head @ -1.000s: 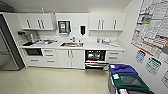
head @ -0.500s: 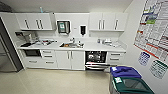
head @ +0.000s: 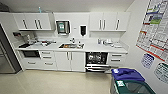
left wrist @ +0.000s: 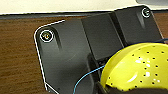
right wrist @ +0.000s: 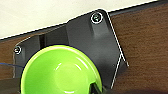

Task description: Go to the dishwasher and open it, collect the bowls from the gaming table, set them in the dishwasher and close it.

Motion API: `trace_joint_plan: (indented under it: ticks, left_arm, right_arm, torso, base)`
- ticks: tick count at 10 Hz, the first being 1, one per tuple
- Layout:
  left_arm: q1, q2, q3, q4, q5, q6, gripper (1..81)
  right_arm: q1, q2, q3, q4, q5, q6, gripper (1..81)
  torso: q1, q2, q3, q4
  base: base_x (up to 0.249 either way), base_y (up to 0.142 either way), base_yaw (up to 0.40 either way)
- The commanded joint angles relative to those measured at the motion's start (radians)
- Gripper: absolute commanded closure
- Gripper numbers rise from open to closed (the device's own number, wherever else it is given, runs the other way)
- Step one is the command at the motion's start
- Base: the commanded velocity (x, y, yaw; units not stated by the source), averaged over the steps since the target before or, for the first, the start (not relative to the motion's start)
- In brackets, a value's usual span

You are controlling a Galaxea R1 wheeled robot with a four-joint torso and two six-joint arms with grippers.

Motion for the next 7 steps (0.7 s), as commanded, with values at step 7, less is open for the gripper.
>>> trace_joint_plan:
  ticks: [7]
  left_arm:
    - [-0.052, 0.003, 0.0, 0.007, 0.056, 0.0, 81.1]
  right_arm:
    - [0.042, -0.015, -0.001, -0.004, -0.037, -0.002, 81.1]
  torso:
    - [0.0, 0.0, 0.0, 0.0]
  base:
    - [0.131, 0.0, 0.0]
